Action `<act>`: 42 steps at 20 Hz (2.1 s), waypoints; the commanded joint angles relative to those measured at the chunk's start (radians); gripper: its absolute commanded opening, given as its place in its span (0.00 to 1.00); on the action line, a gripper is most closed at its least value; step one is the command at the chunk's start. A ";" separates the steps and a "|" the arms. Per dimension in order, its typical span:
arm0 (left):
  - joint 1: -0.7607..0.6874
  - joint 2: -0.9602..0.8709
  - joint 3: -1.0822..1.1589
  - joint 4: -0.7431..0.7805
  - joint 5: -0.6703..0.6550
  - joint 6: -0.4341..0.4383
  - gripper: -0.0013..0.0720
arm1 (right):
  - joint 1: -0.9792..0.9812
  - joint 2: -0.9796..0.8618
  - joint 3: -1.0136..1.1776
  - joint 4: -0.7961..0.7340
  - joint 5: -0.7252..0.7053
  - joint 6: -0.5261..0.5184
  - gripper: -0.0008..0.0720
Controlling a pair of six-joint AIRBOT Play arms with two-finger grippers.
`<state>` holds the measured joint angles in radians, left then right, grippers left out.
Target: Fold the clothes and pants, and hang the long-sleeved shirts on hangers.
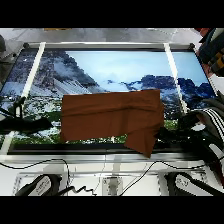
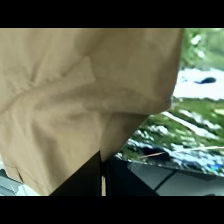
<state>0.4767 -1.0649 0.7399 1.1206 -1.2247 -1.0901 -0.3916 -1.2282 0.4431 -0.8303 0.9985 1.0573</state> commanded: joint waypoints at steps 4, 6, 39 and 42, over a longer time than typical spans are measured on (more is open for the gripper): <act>0.007 0.000 -0.187 -0.041 0.025 0.032 0.83 | 0.000 0.000 0.003 0.061 -0.014 -0.006 0.03; 0.007 0.000 -0.226 -0.079 0.080 0.031 0.83 | 0.000 0.000 0.012 0.061 -0.015 -0.005 0.03; 0.018 0.568 -0.178 -0.283 0.092 0.129 0.04 | 0.000 0.943 0.046 0.073 0.157 0.318 0.03; 0.016 0.542 -0.210 -0.284 0.154 0.125 0.04 | 0.000 0.937 0.046 0.071 -0.031 0.380 0.03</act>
<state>0.4923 -0.5320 0.5507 0.8322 -1.1313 -0.9546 -0.3916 -0.3370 0.4862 -0.7567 1.1213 1.3422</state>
